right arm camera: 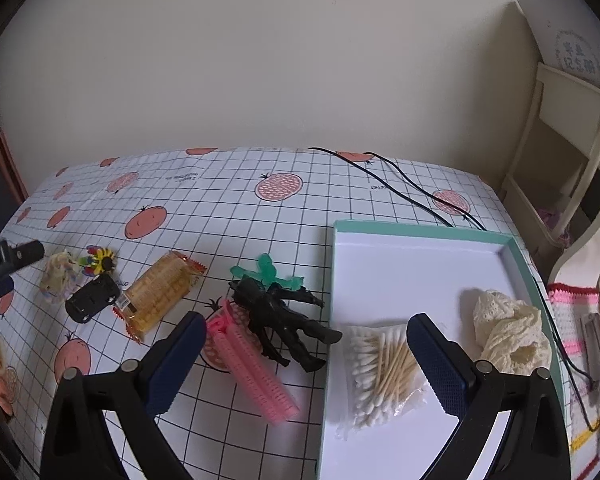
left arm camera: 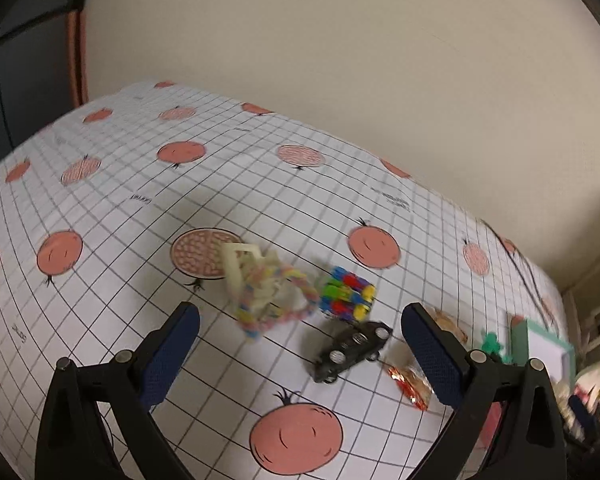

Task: Organize objects
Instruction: 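Withdraw both tools from the tray back toward the remaining table items, then grasp the rainbow bead loop with left tool while right tool grasps the pink hair roller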

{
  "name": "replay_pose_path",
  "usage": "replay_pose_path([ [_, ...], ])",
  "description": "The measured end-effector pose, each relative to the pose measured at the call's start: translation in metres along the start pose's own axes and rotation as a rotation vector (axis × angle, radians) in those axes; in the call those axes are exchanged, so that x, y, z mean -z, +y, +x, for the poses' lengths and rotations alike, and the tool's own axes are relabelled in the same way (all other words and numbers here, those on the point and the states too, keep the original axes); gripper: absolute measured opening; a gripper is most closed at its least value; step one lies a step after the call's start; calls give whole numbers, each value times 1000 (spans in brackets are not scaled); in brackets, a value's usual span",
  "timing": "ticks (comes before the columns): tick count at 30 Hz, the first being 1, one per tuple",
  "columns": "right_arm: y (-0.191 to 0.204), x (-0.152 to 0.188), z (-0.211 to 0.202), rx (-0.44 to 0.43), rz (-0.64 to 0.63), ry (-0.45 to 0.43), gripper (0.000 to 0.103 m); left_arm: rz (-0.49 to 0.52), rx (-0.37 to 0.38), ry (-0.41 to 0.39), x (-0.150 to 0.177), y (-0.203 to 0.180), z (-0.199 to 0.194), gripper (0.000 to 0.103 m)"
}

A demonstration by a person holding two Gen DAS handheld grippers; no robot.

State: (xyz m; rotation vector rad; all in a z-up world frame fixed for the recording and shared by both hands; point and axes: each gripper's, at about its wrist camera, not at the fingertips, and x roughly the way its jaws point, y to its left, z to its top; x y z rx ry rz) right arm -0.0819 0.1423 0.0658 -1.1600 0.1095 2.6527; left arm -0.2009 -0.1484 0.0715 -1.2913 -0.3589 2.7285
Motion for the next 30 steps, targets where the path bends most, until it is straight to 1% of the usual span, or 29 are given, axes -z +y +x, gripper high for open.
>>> replay_pose_path([
  [3, 3, 2, 4, -12, 6, 9, 102, -47, 0, 26, -1, 12, 7, 101],
  [7, 14, 6, 10, -34, -4, 27, 102, -60, -32, 44, -3, 24, 16, 101],
  [14, 33, 20, 26, -63, -42, 85, 101, -28, -47, 59, -6, 28, 32, 101],
  [17, 40, 26, 32, -57, -67, 111, 96, -9, -59, 64, -6, 28, 37, 101],
  [18, 41, 27, 33, -56, -70, 118, 95, -5, -60, 66, -4, 28, 38, 99],
  [19, 42, 29, 34, -55, -75, 124, 94, 0, -63, 71, -3, 27, 39, 96],
  [20, 43, 30, 36, -52, -81, 133, 90, 2, -66, 76, -2, 26, 40, 93],
  [21, 44, 31, 37, -49, -84, 139, 88, 6, -69, 83, -1, 26, 42, 87],
  [22, 44, 32, 38, -48, -88, 146, 83, 9, -74, 89, -1, 25, 44, 80],
  [23, 44, 34, 39, -48, -92, 154, 80, 11, -78, 94, 0, 25, 44, 76],
  [24, 45, 35, 40, -48, -98, 160, 79, 13, -83, 99, 1, 25, 46, 70],
  [25, 46, 35, 40, -44, -103, 162, 75, 15, -89, 106, 2, 24, 47, 63],
  [26, 46, 35, 41, -37, -111, 165, 69, 16, -93, 109, 3, 24, 47, 58],
  [27, 46, 36, 41, -34, -115, 167, 67, 20, -96, 112, 3, 23, 48, 49],
  [28, 46, 36, 41, -37, -116, 171, 62, 23, -99, 116, 3, 22, 49, 42],
  [29, 45, 36, 41, -40, -116, 174, 57, 26, -98, 117, 4, 22, 49, 39],
  [30, 45, 36, 42, -41, -116, 181, 53, 29, -97, 117, 4, 21, 49, 30],
])
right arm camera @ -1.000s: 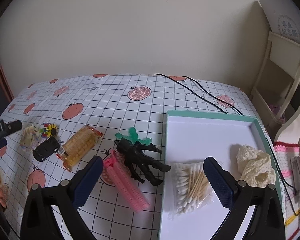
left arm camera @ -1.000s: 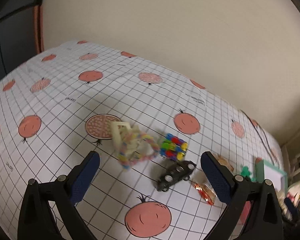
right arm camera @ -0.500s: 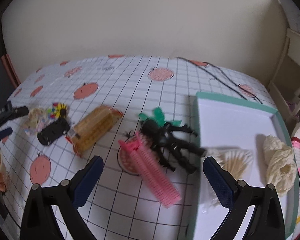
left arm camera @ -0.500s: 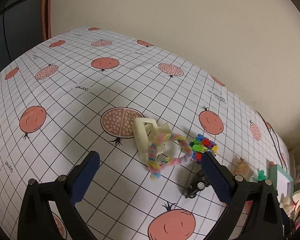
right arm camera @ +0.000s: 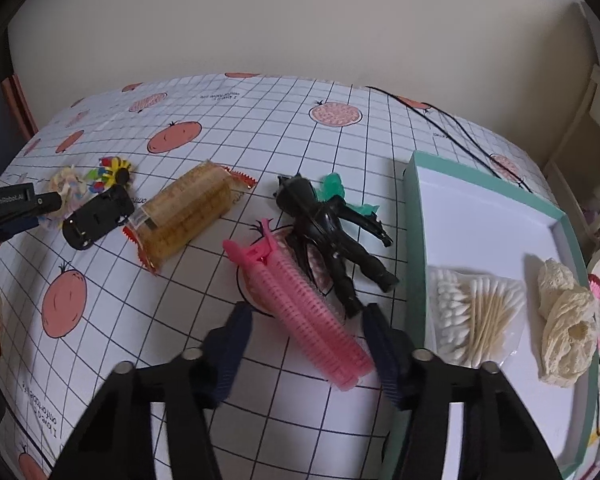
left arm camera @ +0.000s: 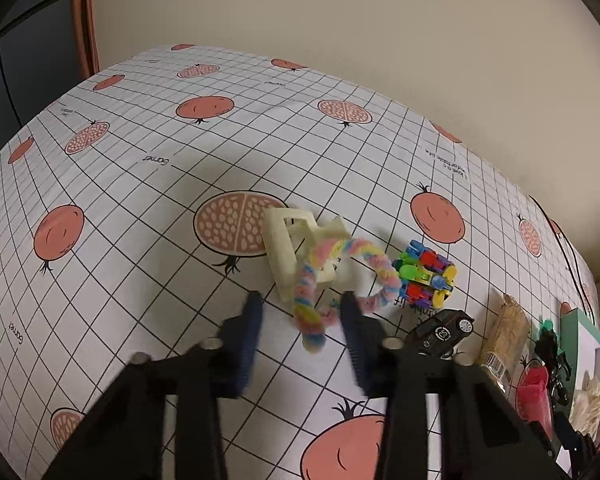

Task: Organize objects
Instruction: 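Grasp the rainbow bead loop with left tool while right tool grasps the pink hair roller, then carry the bead loop and pink roller into the tray with both tools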

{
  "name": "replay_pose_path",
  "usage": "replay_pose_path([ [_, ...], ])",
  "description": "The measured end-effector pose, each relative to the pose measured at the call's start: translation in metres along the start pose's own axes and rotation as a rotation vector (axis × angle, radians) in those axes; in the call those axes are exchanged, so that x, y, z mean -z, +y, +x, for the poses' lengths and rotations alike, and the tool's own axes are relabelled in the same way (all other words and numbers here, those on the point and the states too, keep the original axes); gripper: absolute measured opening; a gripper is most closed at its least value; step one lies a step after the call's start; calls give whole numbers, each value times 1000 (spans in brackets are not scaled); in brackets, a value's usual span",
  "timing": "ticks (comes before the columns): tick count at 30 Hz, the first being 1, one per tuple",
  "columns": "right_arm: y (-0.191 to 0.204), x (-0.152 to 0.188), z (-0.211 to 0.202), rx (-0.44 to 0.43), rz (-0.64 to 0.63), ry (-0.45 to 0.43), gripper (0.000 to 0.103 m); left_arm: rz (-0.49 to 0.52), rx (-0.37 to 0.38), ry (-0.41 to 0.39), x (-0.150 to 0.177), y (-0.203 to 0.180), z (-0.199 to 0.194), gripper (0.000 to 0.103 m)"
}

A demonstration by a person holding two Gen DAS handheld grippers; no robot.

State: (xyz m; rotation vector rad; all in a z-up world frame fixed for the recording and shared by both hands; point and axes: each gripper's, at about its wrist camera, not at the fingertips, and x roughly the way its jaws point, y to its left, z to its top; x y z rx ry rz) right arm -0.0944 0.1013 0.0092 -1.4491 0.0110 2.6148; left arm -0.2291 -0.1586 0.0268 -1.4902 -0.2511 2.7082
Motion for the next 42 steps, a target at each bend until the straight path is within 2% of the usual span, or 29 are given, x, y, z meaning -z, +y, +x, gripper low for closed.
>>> replay_pose_path([
  [1, 0, 0, 1, 2, -2, 3, 47, 4, -6, -1, 0, -1, 0, 21],
  [5, 1, 0, 1, -20, -2, 9, 41, 28, -10, -7, 1, -5, -1, 10],
  [11, 4, -1, -2, -59, 4, 10, 33, 43, -5, -34, 1, -8, -7, 8],
  [16, 6, -2, -7, -89, 2, -4, 29, 50, 4, -80, -3, -11, -20, 7],
  [22, 5, -7, -21, -110, 15, -65, 28, 20, 62, -128, -9, -16, -40, 7],
  [30, -13, -17, -55, -124, 79, -188, 28, 19, 164, -200, -14, -39, -80, 7],
  [42, -68, -16, -77, -100, 203, -251, 28, 88, 281, -210, 2, -94, -110, 7],
])
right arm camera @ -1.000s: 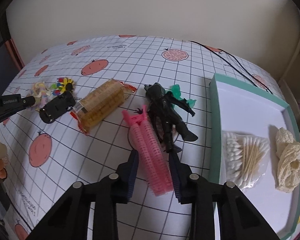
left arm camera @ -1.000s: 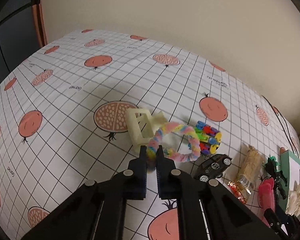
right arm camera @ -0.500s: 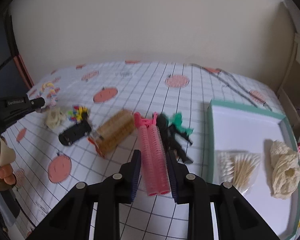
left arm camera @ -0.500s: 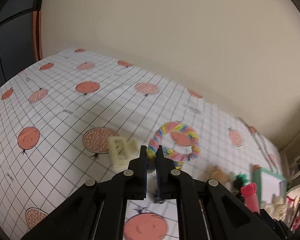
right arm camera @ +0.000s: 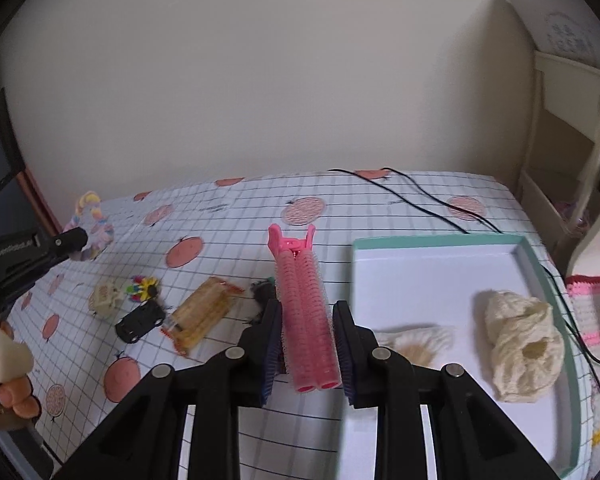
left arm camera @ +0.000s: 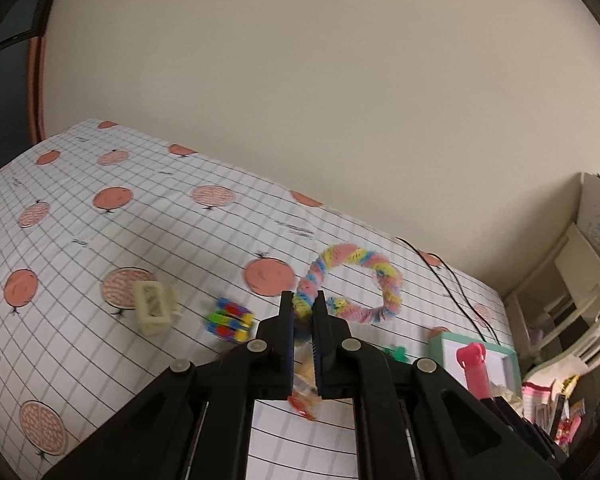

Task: Organize objects
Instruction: 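Carry the bead loop and pink roller into the tray with both tools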

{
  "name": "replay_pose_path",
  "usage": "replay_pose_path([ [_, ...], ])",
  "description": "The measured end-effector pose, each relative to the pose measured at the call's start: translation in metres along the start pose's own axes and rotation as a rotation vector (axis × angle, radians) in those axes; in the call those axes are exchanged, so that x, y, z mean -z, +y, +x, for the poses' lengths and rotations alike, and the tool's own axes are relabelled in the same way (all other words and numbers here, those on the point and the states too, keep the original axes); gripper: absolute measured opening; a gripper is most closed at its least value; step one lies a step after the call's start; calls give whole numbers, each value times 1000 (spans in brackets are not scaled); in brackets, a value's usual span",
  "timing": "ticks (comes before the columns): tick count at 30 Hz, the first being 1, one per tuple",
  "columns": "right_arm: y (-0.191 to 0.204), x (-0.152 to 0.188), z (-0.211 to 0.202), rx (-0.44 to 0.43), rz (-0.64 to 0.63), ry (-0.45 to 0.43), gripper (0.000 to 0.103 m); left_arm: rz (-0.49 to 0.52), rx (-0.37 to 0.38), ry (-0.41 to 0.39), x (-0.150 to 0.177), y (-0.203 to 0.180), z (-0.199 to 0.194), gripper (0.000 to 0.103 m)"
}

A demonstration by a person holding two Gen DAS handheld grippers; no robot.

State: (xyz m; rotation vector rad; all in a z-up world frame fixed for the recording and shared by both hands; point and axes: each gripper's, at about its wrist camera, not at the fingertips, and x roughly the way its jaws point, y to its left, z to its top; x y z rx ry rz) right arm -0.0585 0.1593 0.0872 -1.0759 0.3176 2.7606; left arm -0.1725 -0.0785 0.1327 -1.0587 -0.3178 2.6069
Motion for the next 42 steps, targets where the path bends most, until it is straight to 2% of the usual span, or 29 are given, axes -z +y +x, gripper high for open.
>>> replay_pose_path([
  [12, -61, 3, -8, 82, 65, 8, 28, 90, 86, 52, 21, -68, 3, 7],
  [28, -136, 20, -17, 167, 138, 42, 28, 268, 201, 193, 87, -160, 14, 8],
  [37, -150, 29, -13, 153, 155, 95, 28, 408, 193, 319, 136, -189, 31, 8],
  [42, -148, 34, -6, 143, 146, 134, 28, 467, 176, 359, 153, -196, 37, 8],
])
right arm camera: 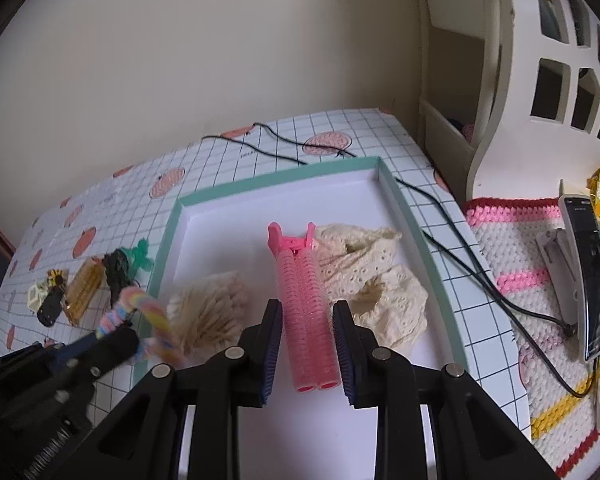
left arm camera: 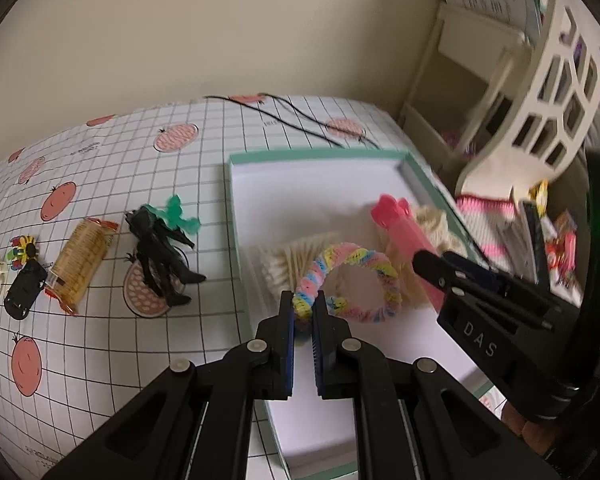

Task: Organize objects
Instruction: 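Carry the bead loop and pink roller into the tray with both tools, then open both tools to release the pink roller and bead loop in the tray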

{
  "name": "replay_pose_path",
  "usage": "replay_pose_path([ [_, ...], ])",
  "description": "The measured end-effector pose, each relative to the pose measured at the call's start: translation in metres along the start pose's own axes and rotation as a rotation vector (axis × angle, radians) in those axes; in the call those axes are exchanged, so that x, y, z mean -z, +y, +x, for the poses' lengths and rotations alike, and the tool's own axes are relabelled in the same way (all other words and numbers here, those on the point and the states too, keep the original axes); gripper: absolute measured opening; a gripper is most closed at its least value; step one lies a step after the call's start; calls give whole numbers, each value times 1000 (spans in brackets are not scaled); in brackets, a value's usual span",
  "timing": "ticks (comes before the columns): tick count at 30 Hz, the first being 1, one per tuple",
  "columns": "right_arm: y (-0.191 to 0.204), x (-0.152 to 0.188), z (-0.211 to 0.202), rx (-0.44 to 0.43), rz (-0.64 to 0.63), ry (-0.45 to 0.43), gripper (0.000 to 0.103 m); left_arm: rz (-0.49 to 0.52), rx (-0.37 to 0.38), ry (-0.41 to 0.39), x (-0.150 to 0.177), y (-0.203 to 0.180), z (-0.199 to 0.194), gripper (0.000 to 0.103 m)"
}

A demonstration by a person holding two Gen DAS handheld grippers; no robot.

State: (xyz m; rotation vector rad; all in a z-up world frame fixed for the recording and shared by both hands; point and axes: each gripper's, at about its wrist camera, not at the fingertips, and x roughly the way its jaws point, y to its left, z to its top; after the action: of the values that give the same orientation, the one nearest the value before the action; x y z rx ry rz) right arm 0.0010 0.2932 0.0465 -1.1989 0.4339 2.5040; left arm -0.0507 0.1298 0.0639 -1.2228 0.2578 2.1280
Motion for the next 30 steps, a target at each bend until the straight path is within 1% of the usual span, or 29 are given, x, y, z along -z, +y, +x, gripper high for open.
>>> replay_pose_path([
  [3, 2, 3, 5, -6, -11, 29, 28, 17, -1, 34, 4, -3, 8, 8],
  [14, 5, 10, 18, -4, -32, 107, 28, 14, -6, 151, 21, -2, 26, 8],
  [23, 9, 11, 21, 0, -46, 123, 29, 12, -17, 163, 23, -3, 30, 8],
  [30, 9, 11, 21, 1, -41, 117, 30, 4, -7, 169, 22, -2, 31, 10],
])
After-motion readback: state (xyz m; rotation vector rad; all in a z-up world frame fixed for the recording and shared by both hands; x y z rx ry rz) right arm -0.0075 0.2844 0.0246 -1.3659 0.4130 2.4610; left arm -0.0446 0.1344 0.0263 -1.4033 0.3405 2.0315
